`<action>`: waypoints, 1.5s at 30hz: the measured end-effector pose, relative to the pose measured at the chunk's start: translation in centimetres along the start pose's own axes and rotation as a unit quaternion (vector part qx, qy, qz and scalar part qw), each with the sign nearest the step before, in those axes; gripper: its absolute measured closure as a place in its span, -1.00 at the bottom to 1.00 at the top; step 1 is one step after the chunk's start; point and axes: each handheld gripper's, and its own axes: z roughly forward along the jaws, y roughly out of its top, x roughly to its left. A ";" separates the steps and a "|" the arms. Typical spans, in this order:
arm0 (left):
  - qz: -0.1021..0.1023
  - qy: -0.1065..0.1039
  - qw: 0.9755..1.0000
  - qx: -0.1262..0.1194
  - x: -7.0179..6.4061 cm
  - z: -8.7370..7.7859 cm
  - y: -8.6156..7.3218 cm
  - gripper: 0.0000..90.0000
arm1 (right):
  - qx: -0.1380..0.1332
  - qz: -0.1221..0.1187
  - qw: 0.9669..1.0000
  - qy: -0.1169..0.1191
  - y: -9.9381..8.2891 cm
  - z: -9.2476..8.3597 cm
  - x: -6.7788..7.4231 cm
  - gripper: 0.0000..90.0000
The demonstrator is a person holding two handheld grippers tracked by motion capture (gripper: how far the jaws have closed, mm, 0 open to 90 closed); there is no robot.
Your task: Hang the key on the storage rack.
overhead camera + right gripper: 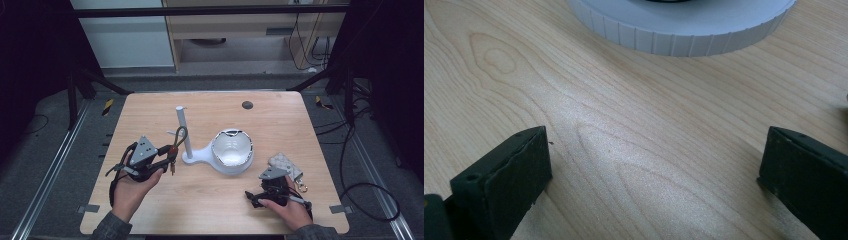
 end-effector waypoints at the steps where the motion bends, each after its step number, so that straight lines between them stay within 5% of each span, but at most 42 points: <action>1: 0.001 0.001 1.000 0.003 0.1 0.1 0.0 0.46 | 0.000 0.000 1.000 0.000 0.0 0.0 0.0 -0.99; 14: -0.020 0.007 1.000 0.013 0.9 1.8 -0.5 0.46 | 0.000 -0.001 1.000 0.000 0.0 0.0 0.0 -0.99; 45: -0.032 0.009 0.999 0.026 1.2 3.7 -0.8 0.45 | 0.000 -0.002 1.000 0.000 0.0 0.0 0.0 -0.99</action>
